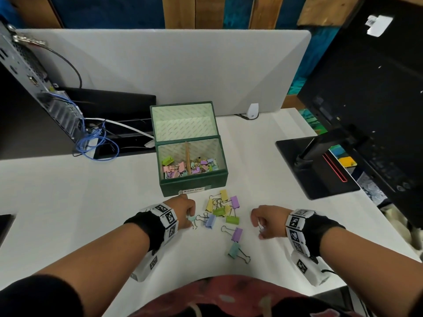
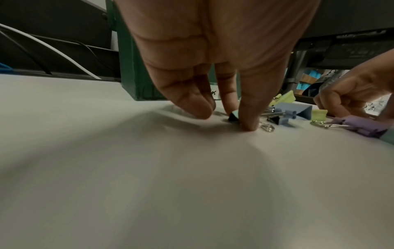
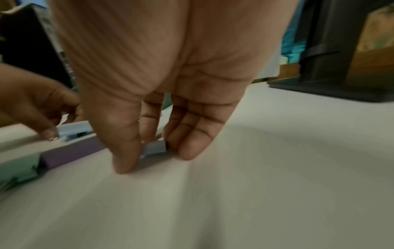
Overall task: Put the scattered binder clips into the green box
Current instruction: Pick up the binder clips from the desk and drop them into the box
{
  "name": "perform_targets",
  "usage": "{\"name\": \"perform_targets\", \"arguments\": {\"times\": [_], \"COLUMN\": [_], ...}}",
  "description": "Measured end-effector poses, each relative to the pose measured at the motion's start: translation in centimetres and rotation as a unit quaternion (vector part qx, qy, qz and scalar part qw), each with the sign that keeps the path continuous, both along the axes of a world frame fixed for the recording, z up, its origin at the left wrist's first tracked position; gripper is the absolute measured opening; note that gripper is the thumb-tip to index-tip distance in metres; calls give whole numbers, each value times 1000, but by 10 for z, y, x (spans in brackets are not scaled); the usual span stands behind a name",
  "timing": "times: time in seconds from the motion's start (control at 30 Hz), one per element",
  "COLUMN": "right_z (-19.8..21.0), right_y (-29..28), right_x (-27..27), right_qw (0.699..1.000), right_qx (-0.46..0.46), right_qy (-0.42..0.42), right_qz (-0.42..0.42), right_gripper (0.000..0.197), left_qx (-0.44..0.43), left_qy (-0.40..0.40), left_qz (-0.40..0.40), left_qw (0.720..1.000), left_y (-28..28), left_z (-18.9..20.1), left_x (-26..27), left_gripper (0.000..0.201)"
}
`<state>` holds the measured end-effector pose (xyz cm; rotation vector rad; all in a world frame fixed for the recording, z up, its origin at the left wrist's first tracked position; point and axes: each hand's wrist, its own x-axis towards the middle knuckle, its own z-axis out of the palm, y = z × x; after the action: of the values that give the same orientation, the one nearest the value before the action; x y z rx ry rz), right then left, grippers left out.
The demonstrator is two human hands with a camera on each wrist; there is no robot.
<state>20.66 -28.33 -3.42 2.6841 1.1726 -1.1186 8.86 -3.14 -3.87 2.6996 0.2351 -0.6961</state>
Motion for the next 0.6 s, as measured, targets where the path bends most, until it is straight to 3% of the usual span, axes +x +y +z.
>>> {"name": "perform_targets", "arguments": {"times": [0.1, 0.17, 0.27, 0.43, 0.6], "right_z": [1, 3, 3, 9, 17], "right_y": [1, 2, 4, 13, 26], "right_x": [2, 3, 6, 13, 19], "right_qw": [1000, 1000, 998, 987, 980], "right_qx": [2, 9, 34, 101, 133], "right_qy": [-4, -9, -6, -3, -5], "right_qz": [-17, -23, -45, -125, -145], "right_gripper": [23, 19, 29, 26, 29], "left_qx": [-5, -8, -14, -16, -17], "left_qy": [-10, -9, -2, -6, -14], "left_qz": [-7, -6, -41, -43, -33], "left_qw": [1000, 1000, 999, 999, 999], "left_y": [-1, -1, -3, -5, -1], "left_z": [1, 0, -1, -3, -5], "left_x": [-1, -2, -3, -2, -4], "left_gripper": [20, 32, 45, 25, 8]}}
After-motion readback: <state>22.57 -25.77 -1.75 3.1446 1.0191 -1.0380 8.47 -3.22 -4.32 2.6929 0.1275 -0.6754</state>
